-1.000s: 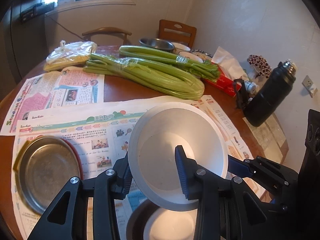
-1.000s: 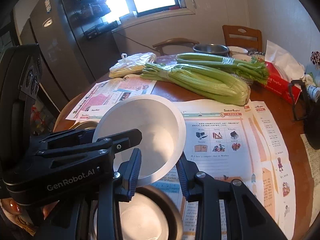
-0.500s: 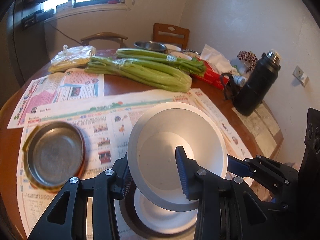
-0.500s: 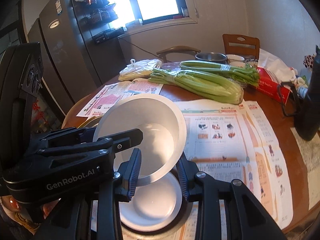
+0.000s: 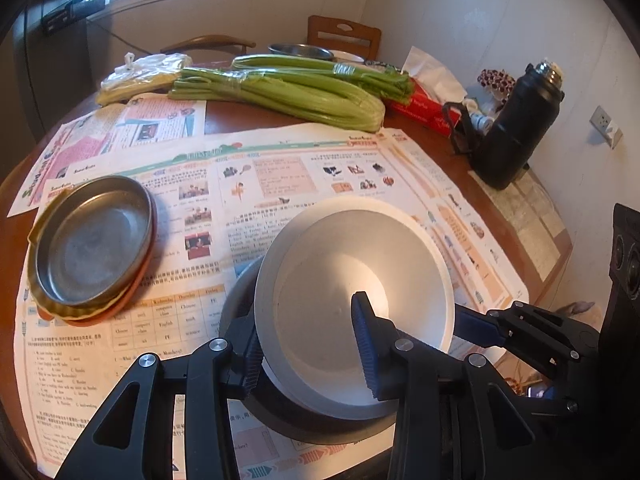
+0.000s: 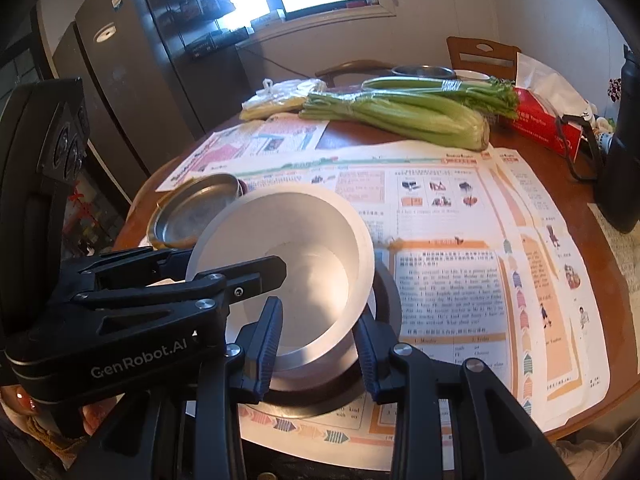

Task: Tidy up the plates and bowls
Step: 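Lower the second paper bowl into the first one and open the left tool, then grasp the steel bowl rim with the left tool and lift it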

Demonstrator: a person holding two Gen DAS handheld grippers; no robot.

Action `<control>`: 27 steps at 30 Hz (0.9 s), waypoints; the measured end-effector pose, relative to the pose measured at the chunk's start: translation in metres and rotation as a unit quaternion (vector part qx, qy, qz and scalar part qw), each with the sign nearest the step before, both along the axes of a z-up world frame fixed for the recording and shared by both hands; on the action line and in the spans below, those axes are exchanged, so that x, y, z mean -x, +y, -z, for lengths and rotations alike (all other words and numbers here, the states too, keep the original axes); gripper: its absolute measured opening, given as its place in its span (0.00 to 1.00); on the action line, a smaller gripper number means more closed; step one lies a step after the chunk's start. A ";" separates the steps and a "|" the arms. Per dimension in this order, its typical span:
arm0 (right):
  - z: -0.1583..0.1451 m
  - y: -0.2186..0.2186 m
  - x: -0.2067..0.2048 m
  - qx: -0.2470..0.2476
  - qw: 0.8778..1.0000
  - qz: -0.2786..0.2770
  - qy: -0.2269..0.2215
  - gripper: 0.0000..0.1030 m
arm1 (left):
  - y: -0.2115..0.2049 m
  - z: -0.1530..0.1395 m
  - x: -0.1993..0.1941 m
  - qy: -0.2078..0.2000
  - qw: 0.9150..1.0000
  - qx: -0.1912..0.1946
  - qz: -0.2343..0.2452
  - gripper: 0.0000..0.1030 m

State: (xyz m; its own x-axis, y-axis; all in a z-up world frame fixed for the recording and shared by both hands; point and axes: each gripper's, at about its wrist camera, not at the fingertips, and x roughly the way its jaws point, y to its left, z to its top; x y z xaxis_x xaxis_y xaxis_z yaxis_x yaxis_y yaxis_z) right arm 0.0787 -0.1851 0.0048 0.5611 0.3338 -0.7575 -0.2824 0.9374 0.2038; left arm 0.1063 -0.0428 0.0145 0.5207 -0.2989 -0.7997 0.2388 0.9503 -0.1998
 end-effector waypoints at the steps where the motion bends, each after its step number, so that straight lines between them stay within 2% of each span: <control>1: 0.003 0.000 0.000 0.004 1.000 0.002 0.002 0.35 | -0.001 0.001 0.000 0.000 1.000 -0.002 0.001 0.39; 5: 0.009 0.002 0.000 0.021 1.000 0.008 0.004 0.35 | -0.001 0.008 -0.001 0.004 1.000 -0.006 -0.001 0.40; 17: 0.006 -0.014 0.001 0.010 1.000 0.023 0.002 0.35 | 0.013 0.004 0.001 -0.002 1.000 -0.005 -0.013 0.42; 23: 0.004 -0.024 0.000 0.006 0.999 0.038 -0.001 0.35 | 0.024 0.006 -0.001 -0.003 1.000 -0.006 -0.024 0.50; 27: 0.013 -0.031 -0.006 -0.003 0.999 0.050 0.016 0.40 | 0.033 0.016 -0.004 0.008 0.999 0.000 -0.033 0.57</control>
State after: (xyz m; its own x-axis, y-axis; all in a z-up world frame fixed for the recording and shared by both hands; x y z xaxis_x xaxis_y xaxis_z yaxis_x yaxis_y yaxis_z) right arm 0.0845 -0.2164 -0.0085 0.5667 0.2823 -0.7741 -0.1806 0.9592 0.2175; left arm 0.1101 -0.0101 -0.0013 0.5269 -0.2635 -0.8081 0.1718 0.9641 -0.2023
